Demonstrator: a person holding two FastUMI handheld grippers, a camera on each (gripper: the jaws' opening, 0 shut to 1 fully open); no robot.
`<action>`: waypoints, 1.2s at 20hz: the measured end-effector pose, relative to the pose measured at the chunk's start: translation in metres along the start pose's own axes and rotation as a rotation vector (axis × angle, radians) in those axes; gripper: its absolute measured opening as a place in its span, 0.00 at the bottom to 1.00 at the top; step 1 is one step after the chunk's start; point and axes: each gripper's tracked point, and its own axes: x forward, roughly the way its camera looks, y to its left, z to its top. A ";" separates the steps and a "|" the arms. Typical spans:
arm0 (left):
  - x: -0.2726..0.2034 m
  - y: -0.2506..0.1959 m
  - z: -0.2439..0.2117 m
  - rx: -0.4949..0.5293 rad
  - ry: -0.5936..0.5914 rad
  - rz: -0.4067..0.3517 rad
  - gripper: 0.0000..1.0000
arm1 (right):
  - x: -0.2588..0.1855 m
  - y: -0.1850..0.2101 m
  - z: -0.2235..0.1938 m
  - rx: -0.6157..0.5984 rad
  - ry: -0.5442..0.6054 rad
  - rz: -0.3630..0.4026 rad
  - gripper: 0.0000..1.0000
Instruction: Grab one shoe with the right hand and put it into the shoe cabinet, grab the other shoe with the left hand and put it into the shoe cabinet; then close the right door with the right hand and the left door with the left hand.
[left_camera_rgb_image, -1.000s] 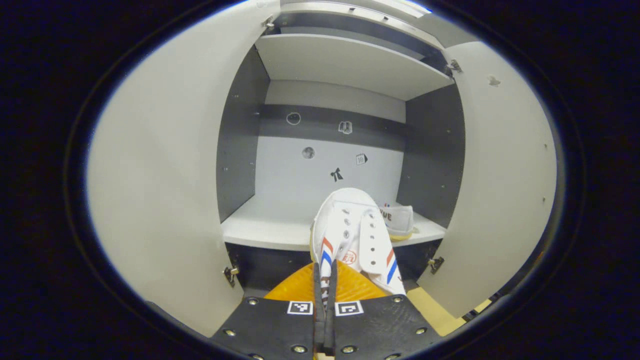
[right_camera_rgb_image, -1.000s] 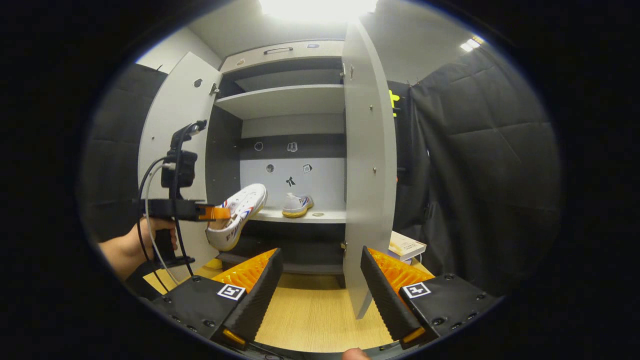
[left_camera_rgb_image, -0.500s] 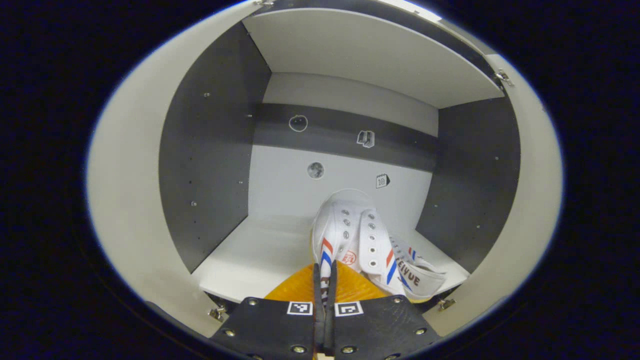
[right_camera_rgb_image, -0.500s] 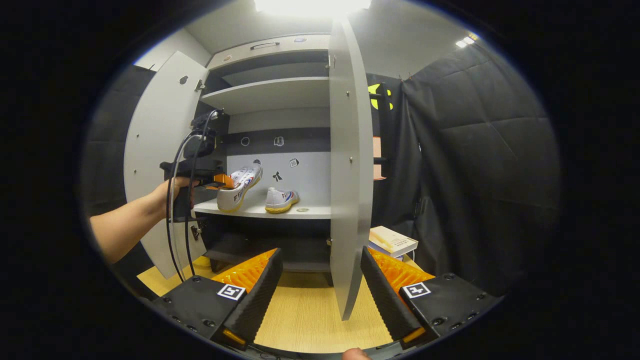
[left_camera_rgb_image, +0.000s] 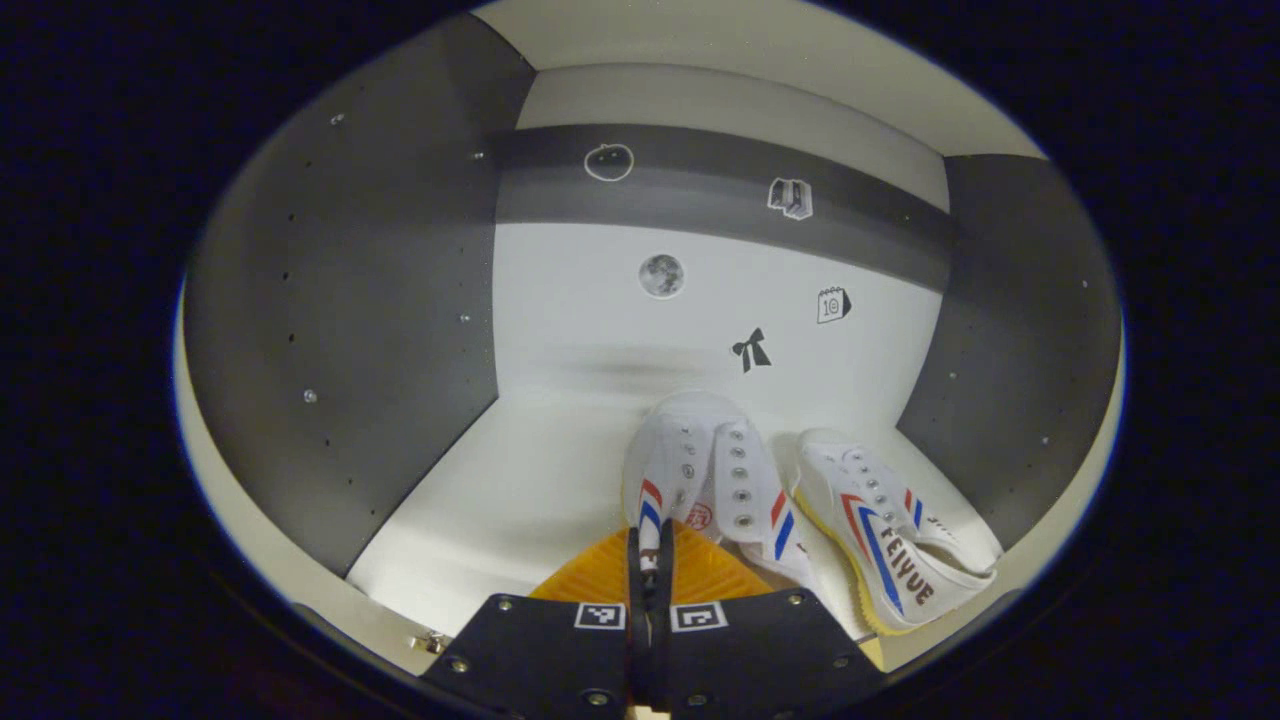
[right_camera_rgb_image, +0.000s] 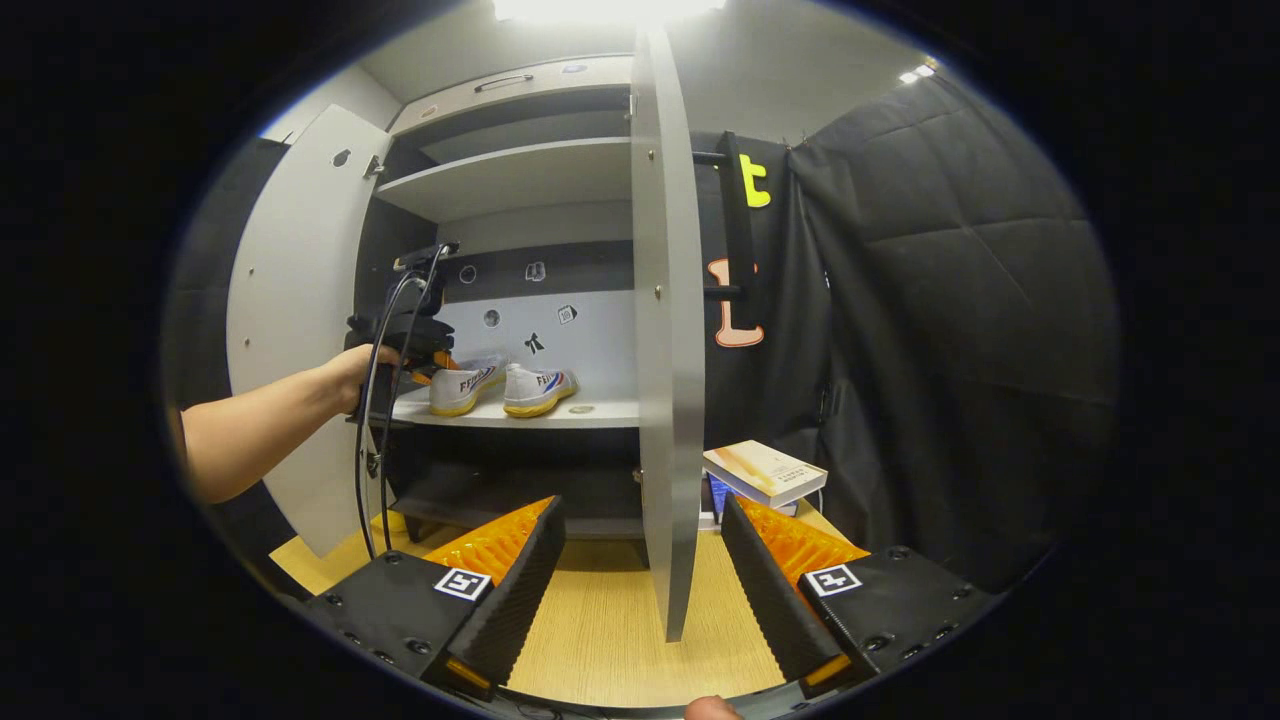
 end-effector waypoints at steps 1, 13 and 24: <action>-0.001 -0.003 0.000 -0.008 -0.004 -0.013 0.09 | 0.000 0.000 0.000 0.001 -0.002 0.000 0.98; -0.123 -0.005 0.033 0.079 -0.236 -0.034 0.98 | -0.022 0.008 0.028 0.000 -0.069 0.016 0.98; -0.312 0.022 -0.027 0.139 -0.336 -0.061 1.00 | -0.043 0.011 0.050 0.018 -0.114 0.049 0.98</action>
